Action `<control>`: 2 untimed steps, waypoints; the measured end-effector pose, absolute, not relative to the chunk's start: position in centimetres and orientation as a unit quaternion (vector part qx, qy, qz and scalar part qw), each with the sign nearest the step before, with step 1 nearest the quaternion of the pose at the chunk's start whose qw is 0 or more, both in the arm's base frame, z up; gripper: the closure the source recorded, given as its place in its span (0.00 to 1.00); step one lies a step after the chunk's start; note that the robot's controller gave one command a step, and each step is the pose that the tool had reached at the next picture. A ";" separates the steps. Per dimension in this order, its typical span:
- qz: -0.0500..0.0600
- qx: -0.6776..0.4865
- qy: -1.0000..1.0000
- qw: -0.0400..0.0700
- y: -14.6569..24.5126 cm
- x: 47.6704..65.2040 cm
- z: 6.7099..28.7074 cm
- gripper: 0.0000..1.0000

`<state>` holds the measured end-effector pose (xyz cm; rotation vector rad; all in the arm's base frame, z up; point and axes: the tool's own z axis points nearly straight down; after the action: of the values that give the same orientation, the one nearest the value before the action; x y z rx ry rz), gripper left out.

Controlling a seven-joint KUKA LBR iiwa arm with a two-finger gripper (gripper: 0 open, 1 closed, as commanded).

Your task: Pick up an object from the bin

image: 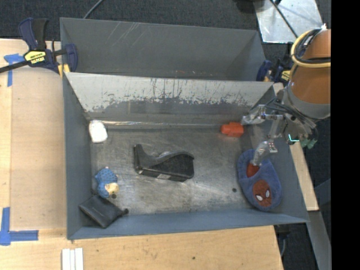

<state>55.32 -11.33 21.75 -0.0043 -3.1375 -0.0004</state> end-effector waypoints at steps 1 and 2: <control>-0.009 0.356 -0.934 -0.002 -13.0 58.1 7.9 0.00; -0.012 0.575 -0.818 0.002 -10.5 57.2 7.6 0.00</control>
Offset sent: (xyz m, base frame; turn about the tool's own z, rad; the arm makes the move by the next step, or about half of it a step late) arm 0.0225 -0.0275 -0.1475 -0.7335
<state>57.16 -10.48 7.59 1.8054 -2.5659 -0.0367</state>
